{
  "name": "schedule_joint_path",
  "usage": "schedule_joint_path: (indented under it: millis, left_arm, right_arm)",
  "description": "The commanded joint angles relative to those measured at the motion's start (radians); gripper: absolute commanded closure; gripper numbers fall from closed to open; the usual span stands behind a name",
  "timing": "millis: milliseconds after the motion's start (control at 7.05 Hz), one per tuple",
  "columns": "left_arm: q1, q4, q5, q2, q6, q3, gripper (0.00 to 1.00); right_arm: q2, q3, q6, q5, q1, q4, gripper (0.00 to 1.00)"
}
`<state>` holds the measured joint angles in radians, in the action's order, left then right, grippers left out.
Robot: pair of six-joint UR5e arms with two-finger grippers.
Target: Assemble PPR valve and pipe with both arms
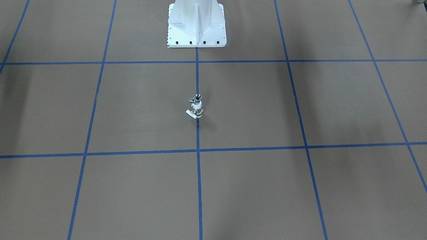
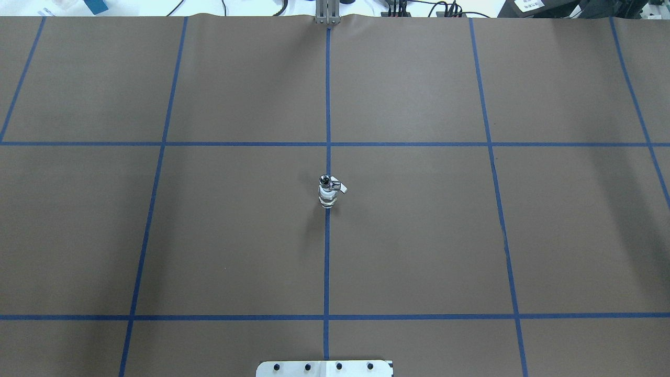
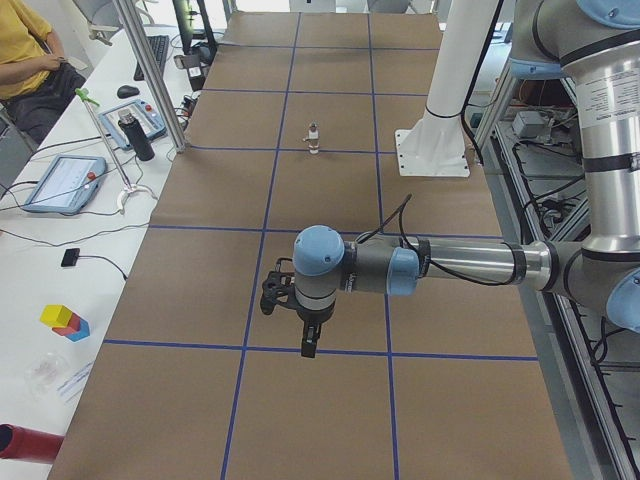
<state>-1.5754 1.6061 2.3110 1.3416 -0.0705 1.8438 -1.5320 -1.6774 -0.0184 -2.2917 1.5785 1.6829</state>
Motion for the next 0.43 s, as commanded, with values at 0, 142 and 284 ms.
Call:
schedule_joint_path:
  millis: [0,142,284]
  left_arm:
    - [0.000,0.000,-0.002,0.001,0.000,0.000,0.00]
    - [0.000,0.000,-0.002,0.001,0.000,0.000,0.00]
    - [0.000,0.001,-0.002,0.001,0.000,0.000,0.00]
  right_arm:
    - [0.000,0.001,0.001,0.001,0.000,-0.003,0.00]
    - [0.000,0.002,0.001,0.001,0.000,-0.003,0.00]
    - [0.000,0.004,0.001,0.003,0.000,-0.003,0.00]
